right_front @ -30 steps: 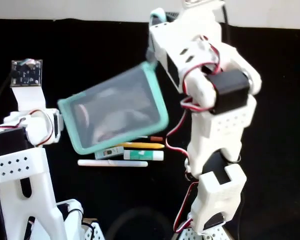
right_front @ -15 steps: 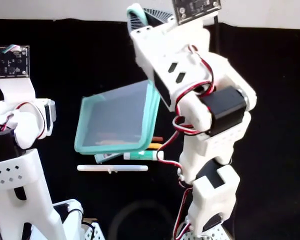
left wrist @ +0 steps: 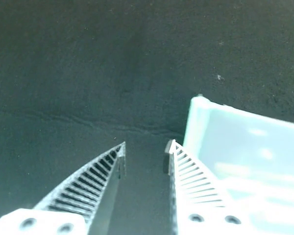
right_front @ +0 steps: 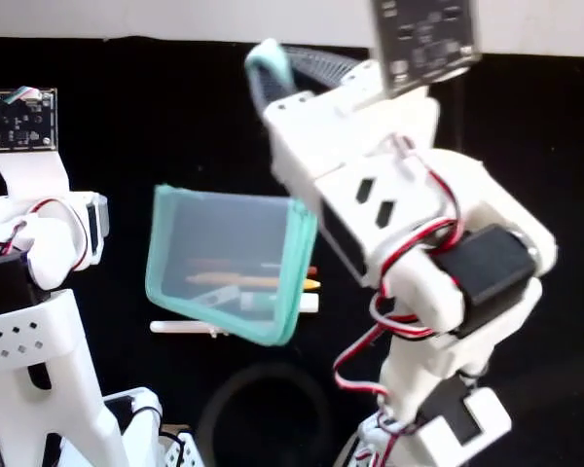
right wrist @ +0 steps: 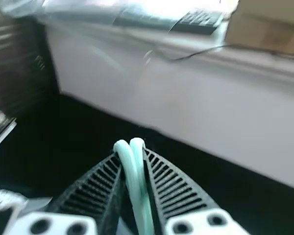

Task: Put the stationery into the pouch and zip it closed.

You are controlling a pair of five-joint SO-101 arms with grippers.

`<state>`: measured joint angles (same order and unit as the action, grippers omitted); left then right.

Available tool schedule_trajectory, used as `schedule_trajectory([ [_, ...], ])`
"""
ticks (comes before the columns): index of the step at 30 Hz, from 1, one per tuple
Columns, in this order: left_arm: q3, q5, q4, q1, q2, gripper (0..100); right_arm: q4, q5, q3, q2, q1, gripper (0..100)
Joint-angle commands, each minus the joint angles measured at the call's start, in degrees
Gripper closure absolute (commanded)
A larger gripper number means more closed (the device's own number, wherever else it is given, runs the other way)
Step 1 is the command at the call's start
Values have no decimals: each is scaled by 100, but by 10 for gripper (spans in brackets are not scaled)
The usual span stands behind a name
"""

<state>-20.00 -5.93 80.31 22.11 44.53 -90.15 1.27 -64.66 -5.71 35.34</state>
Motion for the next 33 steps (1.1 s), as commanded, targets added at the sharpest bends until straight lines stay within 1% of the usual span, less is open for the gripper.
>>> schedule_trajectory([
  [1, 207, 35, 26, -92, 4, 840, 251, 431, 637, -356, 435, 992],
  [5, 198, 35, 26, -92, 4, 840, 585, 633, 769, -356, 470, 992],
  [13, -391, 35, 26, -110, 40, 840, 567, 615, 752, -418, 435, 992],
  [16, -778, 26, 9, -400, 40, 840, 593, 607, 708, -418, 435, 992],
  [19, -1051, 26, -18, -910, 40, 840, 558, 607, 189, -409, 462, 992],
  [22, -1138, 26, -18, -1288, 40, 841, 593, 607, -673, -382, 470, 992],
  [27, -1086, 26, -26, -1332, 40, 840, 857, 607, -1798, -365, 453, 992],
  [33, -1086, 26, -158, -1332, 40, 840, 884, 607, -1965, -365, 470, 992],
])
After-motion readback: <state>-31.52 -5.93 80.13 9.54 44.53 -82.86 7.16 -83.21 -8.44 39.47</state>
